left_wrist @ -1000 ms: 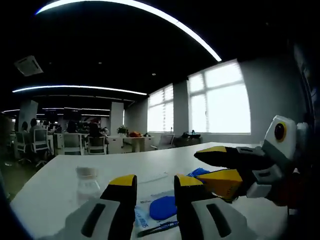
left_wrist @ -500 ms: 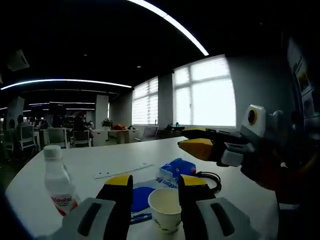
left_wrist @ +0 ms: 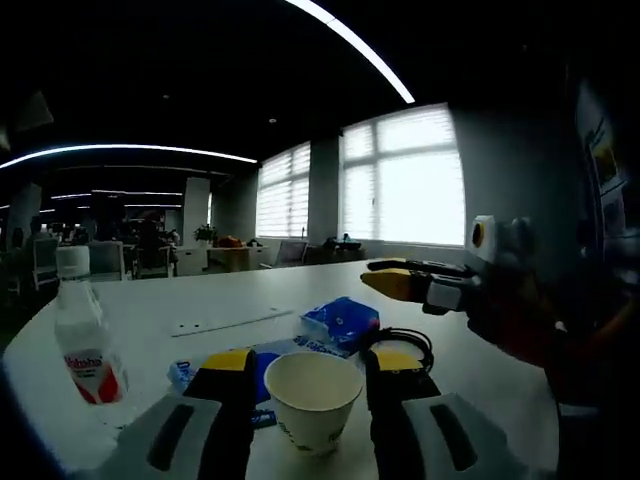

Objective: Arrange the tabletop items into an orderly group along one side of the table until the central work area is clear of visible clutter.

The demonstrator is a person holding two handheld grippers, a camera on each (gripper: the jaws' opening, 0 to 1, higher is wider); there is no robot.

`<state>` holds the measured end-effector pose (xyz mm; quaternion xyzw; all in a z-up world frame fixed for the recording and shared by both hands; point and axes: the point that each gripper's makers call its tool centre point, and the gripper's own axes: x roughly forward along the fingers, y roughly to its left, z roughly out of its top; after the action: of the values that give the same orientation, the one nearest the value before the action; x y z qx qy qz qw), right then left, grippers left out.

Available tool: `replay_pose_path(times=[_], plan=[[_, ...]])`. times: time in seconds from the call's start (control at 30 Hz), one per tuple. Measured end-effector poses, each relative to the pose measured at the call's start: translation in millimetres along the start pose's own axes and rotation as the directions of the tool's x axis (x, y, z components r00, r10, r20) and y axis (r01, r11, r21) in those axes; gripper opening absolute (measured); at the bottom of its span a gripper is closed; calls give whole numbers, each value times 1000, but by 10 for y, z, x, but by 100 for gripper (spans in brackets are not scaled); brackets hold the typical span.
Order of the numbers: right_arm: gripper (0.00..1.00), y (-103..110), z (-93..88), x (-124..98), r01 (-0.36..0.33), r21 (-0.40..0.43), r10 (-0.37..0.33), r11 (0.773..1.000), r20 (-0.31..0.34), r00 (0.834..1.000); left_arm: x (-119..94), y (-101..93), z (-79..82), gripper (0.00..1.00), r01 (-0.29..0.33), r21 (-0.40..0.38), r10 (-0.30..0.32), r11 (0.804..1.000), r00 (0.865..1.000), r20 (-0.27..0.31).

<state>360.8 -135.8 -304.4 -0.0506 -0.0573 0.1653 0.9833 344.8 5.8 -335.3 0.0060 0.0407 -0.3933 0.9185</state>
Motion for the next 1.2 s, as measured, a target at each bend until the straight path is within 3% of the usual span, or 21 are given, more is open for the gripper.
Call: replay_pose_path(times=[0.4,0.57,0.9,1.1,1.2], plan=[[30,-666,-176,-94,99,23,-98,995,-45,994,74,-95,228,41,3,38,-3,999,1000,17],[30,-872,-272,-131,122,29,-119,992,-70,990,175,-144,312,40,2,17,-3,1000,1000,28],[30,-1120,-500,-290,152,55,-145,987,-123,982,349,-388,341,39,43,21,-44,999,999,30],[25,-1229,-523,-374,158,40,-152,987,-123,981,548,-516,540,32,58,49,-60,997,998,34],[25,-1277,-548,-409,160,47,-153,986,-126,980,681,-607,533,32,66,44,-67,997,998,11]])
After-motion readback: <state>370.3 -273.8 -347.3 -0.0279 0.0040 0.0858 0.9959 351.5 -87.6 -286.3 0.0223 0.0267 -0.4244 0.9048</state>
